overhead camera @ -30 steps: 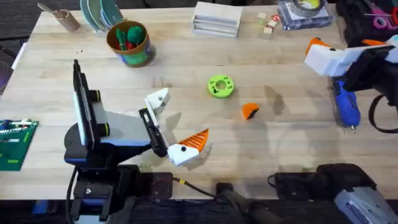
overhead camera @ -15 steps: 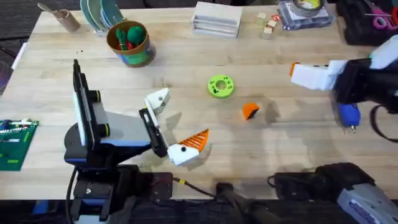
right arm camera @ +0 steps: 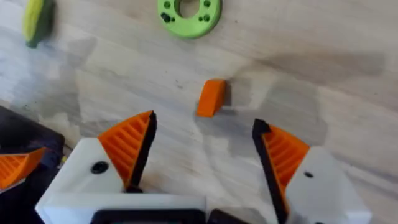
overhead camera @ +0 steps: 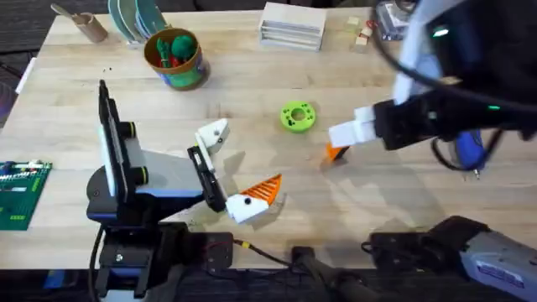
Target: Pick up the gripper from the table and insert it into the empty holder that is missing its gripper. Then pick up a screw, insert it into the mounting hole, and use the screwdriver to tighten it. Finally, clean up the table by picking up the vegetable and placing it into the bucket.
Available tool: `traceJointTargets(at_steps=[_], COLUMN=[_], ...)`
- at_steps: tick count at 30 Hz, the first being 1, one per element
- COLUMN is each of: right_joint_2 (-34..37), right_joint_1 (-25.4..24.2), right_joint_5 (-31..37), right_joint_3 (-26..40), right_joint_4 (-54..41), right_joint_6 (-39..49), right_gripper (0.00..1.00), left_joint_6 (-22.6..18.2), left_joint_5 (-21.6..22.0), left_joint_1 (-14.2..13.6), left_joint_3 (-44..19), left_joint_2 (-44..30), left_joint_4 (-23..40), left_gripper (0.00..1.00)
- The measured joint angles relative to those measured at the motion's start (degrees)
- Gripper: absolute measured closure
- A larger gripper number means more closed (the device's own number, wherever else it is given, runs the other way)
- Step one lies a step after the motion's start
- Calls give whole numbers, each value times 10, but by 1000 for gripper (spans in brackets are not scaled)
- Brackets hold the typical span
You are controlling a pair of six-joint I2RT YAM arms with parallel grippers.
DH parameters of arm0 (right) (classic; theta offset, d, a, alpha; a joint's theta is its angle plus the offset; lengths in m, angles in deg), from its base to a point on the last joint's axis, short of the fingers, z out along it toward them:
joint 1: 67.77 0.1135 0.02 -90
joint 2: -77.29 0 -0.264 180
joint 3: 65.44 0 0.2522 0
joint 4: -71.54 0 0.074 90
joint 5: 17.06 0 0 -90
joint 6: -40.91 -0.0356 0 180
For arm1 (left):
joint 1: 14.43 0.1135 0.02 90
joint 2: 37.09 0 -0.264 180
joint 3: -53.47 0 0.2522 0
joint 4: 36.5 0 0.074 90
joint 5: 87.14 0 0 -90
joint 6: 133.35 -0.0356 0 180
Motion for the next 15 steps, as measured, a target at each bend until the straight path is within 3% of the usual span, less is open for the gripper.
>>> traceJointTargets(at_steps=[7, 15], right_joint_2=[77, 135], right_joint_1=[80, 91], right_joint_5=[66, 114], right_joint_3=[-4, -26], right_joint_4=[21, 51], right_joint_6=[-61, -73], right_gripper=[7, 35], left_joint_6=[0, 0], left_joint_5=[0, 0], left_joint_1=[0, 0], left_joint_3=[0, 0], left_joint_2=[0, 0], left_joint_4=[0, 0], left_gripper=[7, 8])
